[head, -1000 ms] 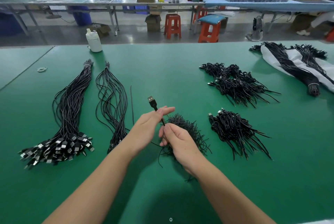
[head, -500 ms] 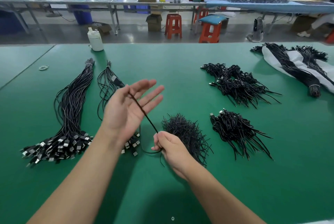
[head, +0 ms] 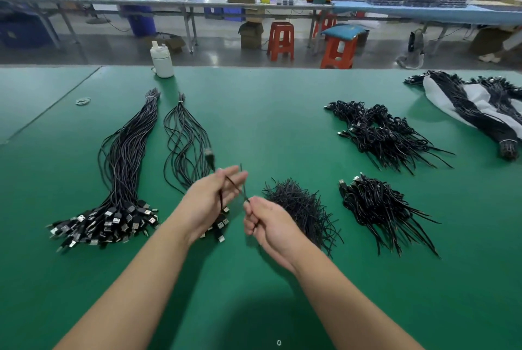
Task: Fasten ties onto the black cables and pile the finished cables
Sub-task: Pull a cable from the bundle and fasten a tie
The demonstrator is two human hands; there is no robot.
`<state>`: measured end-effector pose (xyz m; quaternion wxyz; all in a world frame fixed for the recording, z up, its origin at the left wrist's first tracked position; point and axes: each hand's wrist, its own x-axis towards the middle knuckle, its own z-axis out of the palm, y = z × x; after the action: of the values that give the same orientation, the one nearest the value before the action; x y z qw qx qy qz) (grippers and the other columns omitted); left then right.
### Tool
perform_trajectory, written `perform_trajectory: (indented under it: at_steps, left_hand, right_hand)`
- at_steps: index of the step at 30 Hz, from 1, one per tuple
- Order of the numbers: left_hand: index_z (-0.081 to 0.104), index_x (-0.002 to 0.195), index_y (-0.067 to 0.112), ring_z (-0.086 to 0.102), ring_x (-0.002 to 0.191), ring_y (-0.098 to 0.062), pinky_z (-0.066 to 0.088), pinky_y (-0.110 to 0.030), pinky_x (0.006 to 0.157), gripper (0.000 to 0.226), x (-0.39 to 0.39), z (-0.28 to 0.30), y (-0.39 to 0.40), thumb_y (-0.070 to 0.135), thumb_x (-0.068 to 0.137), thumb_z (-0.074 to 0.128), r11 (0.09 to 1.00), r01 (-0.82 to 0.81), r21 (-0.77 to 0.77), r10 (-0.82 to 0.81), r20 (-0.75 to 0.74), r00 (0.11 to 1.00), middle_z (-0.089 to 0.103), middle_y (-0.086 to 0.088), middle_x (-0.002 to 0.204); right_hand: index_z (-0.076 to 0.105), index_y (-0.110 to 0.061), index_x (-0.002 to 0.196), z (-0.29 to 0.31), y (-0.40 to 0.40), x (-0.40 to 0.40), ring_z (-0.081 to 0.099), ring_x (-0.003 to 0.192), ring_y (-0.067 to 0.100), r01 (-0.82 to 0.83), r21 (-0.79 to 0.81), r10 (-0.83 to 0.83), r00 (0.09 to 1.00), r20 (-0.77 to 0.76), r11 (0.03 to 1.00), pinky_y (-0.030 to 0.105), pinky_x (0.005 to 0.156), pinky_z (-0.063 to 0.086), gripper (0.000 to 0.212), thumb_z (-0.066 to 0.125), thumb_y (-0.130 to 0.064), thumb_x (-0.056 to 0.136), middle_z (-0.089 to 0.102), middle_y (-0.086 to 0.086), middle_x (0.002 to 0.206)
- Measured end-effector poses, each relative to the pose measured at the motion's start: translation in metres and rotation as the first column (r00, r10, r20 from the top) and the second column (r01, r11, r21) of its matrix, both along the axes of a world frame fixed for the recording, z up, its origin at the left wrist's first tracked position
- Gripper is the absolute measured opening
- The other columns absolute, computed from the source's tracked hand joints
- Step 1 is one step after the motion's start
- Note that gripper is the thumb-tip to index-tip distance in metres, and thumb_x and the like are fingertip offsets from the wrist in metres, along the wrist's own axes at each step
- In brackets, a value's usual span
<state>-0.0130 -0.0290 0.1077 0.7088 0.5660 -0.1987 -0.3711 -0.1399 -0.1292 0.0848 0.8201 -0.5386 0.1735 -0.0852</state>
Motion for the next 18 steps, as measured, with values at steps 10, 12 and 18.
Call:
perform_trajectory:
  at_steps: [10, 12, 18]
  left_hand:
    - [0.07, 0.098, -0.005, 0.046, 0.034, -0.013, 0.027, -0.02, 0.037, 0.043, -0.001, 0.038, 0.02, 0.032, 0.097, 0.048, 0.803, 0.593, 0.053, -0.594, 0.013, 0.804, 0.069, -0.016, 0.065]
    - [0.064, 0.104, -0.011, 0.057, 0.04, -0.017, 0.034, -0.02, 0.035, 0.047, 0.0, 0.04, 0.024, 0.03, 0.103, 0.042, 0.664, 0.657, 0.358, -0.72, 0.07, 0.69, 0.073, -0.021, 0.079]
    - [0.062, 0.096, 0.001, 0.073, 0.085, -0.028, 0.058, -0.035, 0.079, 0.039, -0.01, 0.029, 0.01, 0.029, 0.107, 0.037, 0.679, 0.026, 0.734, -0.506, 0.442, 0.741, 0.077, -0.005, 0.088]
  right_hand:
    - [0.055, -0.006, 0.085, -0.012, 0.008, 0.008, 0.044, 0.069, 0.018, 0.141, 0.492, -0.152, 0.988, -0.017, 0.859, 0.03, 0.072, 0.039, 0.019, 0.047, -0.015, 0.1, 0.049, 0.008, 0.073]
    - [0.056, -0.005, 0.087, -0.012, 0.003, 0.01, 0.049, 0.069, 0.017, 0.138, 0.495, -0.159, 0.987, 0.0, 0.858, 0.028, 0.073, 0.044, 0.01, 0.056, -0.015, 0.091, 0.054, 0.008, 0.072]
    - [0.058, -0.015, 0.074, -0.011, -0.007, 0.01, 0.037, 0.061, 0.012, 0.076, 0.231, -0.094, 0.993, 0.066, 0.97, 0.026, 0.062, 0.032, 0.022, 0.052, -0.017, 0.095, 0.049, -0.004, 0.063]
